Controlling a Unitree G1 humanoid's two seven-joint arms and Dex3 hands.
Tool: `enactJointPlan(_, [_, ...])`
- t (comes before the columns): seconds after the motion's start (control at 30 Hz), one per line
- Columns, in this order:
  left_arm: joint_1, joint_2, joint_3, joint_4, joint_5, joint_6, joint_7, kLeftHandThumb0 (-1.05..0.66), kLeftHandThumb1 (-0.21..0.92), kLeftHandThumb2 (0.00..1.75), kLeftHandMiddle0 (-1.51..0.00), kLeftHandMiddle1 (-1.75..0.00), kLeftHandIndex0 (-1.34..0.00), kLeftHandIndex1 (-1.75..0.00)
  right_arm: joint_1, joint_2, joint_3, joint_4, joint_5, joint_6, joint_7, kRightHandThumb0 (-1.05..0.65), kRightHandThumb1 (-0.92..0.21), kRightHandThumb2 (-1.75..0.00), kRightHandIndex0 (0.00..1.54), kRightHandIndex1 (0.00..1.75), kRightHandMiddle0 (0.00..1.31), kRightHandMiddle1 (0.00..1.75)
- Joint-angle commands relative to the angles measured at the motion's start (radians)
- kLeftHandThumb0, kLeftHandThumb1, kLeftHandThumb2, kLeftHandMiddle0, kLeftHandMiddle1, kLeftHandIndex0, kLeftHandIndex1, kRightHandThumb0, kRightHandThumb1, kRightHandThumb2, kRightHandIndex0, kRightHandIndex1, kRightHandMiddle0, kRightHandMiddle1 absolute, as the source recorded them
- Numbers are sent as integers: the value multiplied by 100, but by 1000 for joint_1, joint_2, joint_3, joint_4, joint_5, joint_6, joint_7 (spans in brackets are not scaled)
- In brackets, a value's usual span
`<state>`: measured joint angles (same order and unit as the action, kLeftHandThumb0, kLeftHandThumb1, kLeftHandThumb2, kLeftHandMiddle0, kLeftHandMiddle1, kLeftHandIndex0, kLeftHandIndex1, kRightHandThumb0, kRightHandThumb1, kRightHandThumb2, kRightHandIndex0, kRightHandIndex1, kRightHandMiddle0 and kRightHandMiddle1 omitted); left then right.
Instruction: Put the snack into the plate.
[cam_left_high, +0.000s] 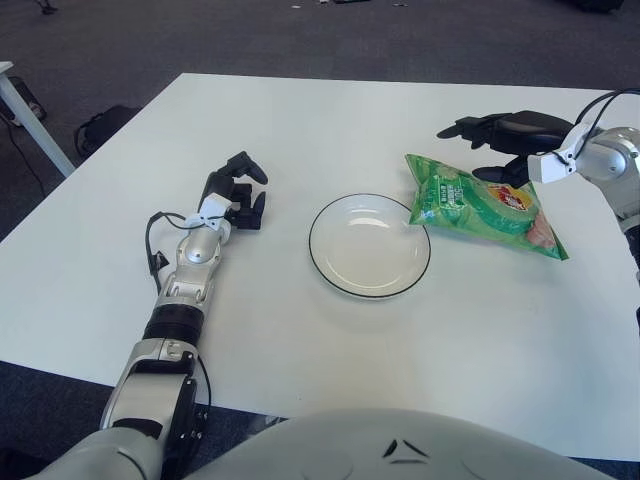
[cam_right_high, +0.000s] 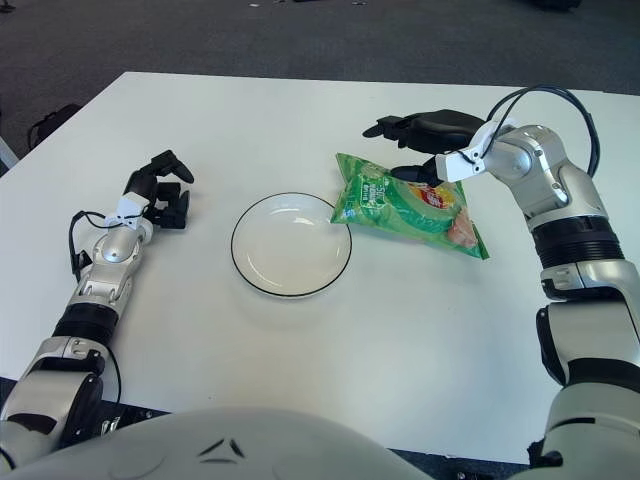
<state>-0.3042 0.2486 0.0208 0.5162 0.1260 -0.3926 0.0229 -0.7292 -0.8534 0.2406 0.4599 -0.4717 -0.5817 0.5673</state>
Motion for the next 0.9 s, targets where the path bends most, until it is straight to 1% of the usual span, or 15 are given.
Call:
enactJointPlan(0.0, [106, -38, -20, 63, 5, 9, 1, -52, 22, 143, -133, -175, -70, -175, 24, 9, -12, -32, -16, 53, -15, -97, -92, -92, 0, 16, 0, 27])
enactJointPlan(0.13, [110, -38, -21, 56, 10, 10, 7, -52, 22, 144, -134, -175, -70, -175, 85, 19, -20, -96, -26, 105, -38, -100, -92, -90, 0, 5, 0, 19])
enactJointPlan(0.2, [110, -36, -23, 54, 16, 11, 11, -52, 22, 144, -134, -175, -70, -175, 152, 22, -34, -168, -39, 143, -64, -101, -92, -89, 0, 2, 0, 17])
enactJointPlan(0.23, [110, -35, -24, 51, 21, 14, 15, -52, 22, 144, -134, -175, -70, -175, 200, 21, -45, -207, -47, 163, -84, -102, -92, -89, 0, 1, 0, 15])
enactJointPlan(0.27, [110, -34, -24, 50, 24, 17, 18, -52, 22, 144, -134, -175, -70, -175, 232, 20, -53, -234, -53, 178, -97, -103, -92, -89, 0, 1, 0, 10])
enactJointPlan(0.33, [110, -32, -25, 45, 31, 26, 23, -53, 22, 144, -134, -175, -70, -175, 330, 21, -80, -300, -63, 221, -131, -104, -92, -89, 0, 0, 0, 5])
enactJointPlan(0.4, [111, -31, -25, 42, 34, 30, 26, -52, 22, 144, -134, -175, -70, -175, 381, 24, -97, -350, -64, 265, -138, -104, -92, -90, 0, 0, 0, 3])
enactJointPlan(0.6, [109, -26, -26, 45, 39, 24, 28, -53, 22, 144, -134, -175, -70, -175, 426, 33, -109, -445, -68, 370, -113, -105, -92, -91, 0, 0, 0, 0])
enactJointPlan(0.67, [108, -21, -29, 48, 45, 17, 30, -53, 21, 144, -134, -175, -70, -175, 461, 38, -111, -501, -75, 411, -102, -105, -92, -91, 0, 0, 0, 0])
enactJointPlan(0.87, [109, -17, -27, 47, 44, 13, 25, -53, 21, 145, -134, -175, -71, -175, 515, 46, -102, -575, -88, 481, -82, -105, -92, -91, 0, 0, 0, 0])
